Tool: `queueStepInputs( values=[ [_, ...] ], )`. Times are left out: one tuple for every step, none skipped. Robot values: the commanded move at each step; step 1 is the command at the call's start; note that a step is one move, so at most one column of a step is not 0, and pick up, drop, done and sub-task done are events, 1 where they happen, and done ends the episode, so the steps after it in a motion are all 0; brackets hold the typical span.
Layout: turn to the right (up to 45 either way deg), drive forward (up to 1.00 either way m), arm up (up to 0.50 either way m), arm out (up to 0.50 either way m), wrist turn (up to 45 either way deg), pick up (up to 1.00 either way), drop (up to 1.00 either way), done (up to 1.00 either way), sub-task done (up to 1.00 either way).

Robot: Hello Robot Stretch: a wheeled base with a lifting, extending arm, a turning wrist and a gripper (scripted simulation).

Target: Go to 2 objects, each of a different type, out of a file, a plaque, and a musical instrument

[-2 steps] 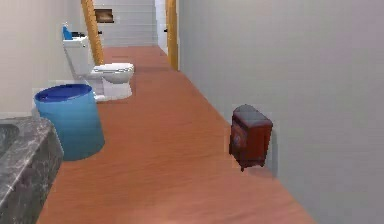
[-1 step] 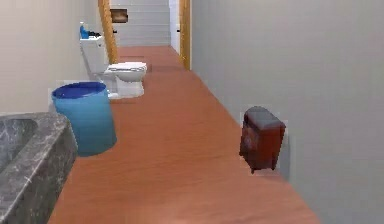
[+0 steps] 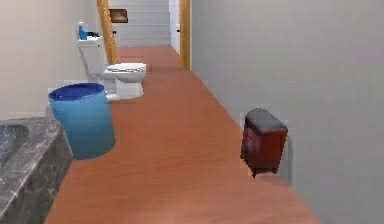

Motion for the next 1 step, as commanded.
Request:
queueStepInputs(
  values=[
    [0.0, 1.00, 0.00, 0.00, 0.0, 0.00, 0.00, 0.00, 0.00]
  ],
)
